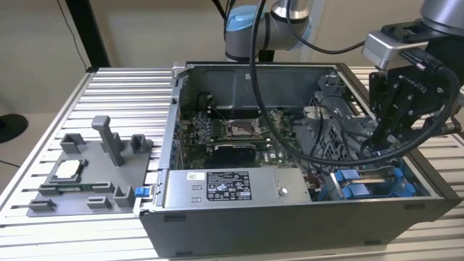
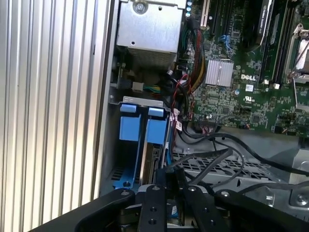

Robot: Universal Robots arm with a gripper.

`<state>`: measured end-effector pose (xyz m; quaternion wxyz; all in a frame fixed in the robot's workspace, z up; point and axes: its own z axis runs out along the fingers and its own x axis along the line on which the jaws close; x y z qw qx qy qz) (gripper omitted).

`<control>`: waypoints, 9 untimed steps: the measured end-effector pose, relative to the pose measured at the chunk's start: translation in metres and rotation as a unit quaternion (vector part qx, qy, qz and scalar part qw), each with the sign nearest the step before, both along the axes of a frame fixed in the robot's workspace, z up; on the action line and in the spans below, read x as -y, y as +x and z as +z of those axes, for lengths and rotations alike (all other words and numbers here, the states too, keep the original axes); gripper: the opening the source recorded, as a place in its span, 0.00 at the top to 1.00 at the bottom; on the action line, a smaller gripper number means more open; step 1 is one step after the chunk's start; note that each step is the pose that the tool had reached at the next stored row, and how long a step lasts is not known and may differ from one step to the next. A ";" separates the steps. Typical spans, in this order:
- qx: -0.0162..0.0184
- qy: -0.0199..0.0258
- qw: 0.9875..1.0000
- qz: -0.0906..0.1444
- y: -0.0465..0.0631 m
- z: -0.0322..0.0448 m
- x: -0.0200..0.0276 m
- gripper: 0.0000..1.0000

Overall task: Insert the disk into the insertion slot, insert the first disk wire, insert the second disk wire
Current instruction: 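Insert the first disk wire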

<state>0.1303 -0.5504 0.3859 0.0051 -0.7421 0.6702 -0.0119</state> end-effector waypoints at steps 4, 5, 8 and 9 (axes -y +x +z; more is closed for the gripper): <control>-0.010 -0.005 1.000 0.000 0.010 -0.0014 -0.0001 1.00; -0.012 -0.006 1.000 0.000 0.012 -0.0016 -0.0001 1.00; -0.022 -0.010 1.000 0.000 0.019 -0.0022 0.0000 1.00; -0.025 -0.012 1.000 0.000 0.021 -0.0023 0.0000 1.00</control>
